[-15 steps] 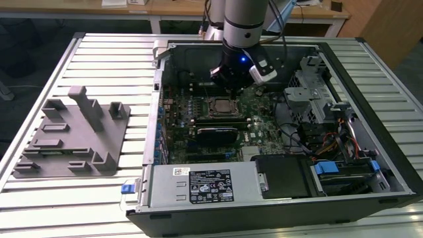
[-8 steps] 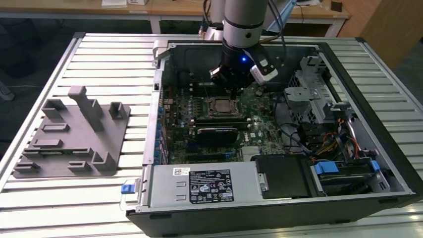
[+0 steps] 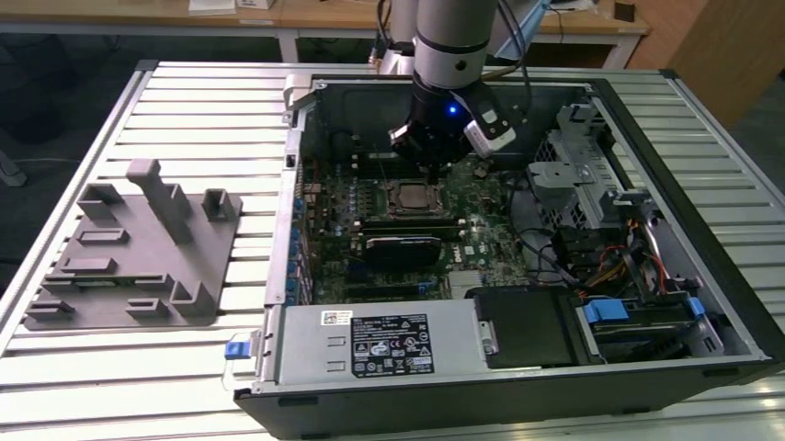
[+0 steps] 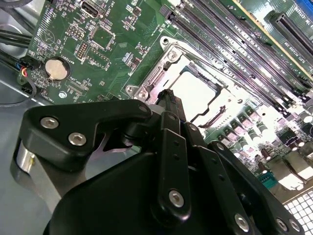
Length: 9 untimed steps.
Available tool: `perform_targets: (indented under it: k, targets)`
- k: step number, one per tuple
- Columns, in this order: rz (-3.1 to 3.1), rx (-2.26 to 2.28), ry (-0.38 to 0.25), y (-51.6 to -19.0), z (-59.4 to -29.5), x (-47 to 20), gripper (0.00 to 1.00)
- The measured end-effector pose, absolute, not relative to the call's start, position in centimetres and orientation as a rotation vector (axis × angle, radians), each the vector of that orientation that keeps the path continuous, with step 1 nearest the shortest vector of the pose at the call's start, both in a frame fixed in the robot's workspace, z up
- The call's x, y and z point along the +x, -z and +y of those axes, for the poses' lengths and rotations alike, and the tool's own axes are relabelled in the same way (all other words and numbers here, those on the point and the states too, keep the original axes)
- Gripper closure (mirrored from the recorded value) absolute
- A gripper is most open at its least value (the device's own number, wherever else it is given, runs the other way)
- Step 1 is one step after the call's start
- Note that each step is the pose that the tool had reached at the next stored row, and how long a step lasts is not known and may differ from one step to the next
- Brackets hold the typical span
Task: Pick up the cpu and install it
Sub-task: 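Close the cpu cover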
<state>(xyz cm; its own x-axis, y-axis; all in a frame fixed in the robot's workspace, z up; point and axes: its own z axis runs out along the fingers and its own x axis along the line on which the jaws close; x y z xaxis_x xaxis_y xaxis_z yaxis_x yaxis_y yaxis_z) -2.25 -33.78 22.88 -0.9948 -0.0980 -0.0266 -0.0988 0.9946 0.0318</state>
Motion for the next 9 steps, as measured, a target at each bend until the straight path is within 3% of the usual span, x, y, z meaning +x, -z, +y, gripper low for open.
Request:
perform_targets:
  k: [9]
  targets:
    - [3.113,-0.125,-0.051,-22.88,-33.8,-2.25,0.89]
